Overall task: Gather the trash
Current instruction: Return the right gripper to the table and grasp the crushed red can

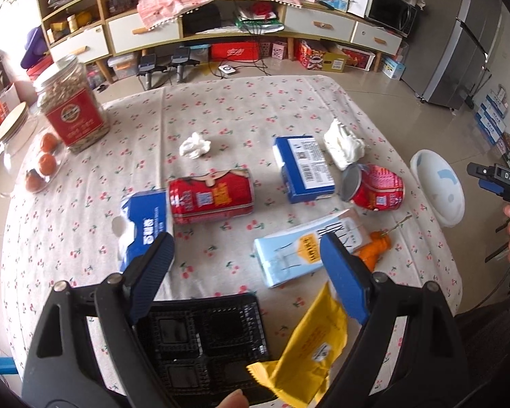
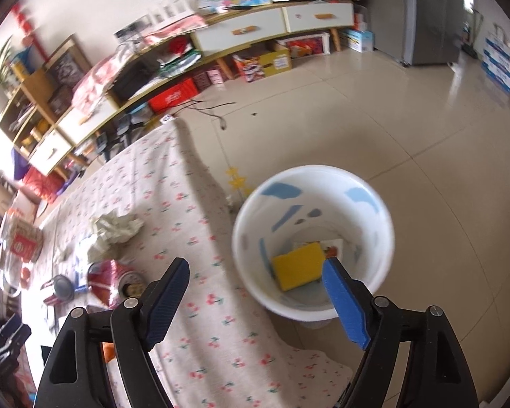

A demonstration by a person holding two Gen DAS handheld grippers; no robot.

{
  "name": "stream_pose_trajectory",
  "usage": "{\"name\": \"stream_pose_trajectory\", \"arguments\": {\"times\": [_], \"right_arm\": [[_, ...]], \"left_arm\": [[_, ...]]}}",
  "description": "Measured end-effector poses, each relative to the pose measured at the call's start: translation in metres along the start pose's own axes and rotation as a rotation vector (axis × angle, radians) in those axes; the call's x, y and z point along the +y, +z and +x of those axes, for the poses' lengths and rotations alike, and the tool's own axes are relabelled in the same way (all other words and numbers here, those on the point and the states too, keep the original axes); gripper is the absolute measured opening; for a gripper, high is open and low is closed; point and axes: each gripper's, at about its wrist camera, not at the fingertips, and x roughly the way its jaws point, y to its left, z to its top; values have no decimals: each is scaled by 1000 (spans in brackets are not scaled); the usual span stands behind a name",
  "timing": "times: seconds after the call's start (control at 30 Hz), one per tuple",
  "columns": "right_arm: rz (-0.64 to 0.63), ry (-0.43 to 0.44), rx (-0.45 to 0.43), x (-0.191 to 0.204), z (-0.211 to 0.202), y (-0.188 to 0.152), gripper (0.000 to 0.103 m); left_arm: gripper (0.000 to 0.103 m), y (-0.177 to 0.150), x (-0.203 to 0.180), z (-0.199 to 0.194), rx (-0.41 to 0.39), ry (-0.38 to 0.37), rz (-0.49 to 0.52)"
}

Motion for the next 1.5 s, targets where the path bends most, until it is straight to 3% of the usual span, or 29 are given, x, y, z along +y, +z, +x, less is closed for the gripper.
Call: {"name": "stream_pose_trajectory", "arguments": {"times": [0.13,0.23,0.53,0.73,1.0,1.07,1.5], "right_arm": [[-58,10,-5,27,-2,-6,85],[-92,18,2,45,0,-11,86],[-196,21,24,99,13,-23,86],[-237,49,49,128,24,-31,93],[-293,42,85,164,43,-40,95],[-294,28,98,171,51,-40,103],[-202,-29,164,179,96,-31,103]], "left_arm": [[88,-6,14,0,-11,20,-23],[97,-10,27,1,-11,42,-59],[97,-23,62,1,21,37,-187],[101,-32,75,2,38,67,-203],[101,-40,84,1,45,75,-201],[101,-40,85,0,41,74,-205],[101,-42,95,-1,43,68,-222]]}}
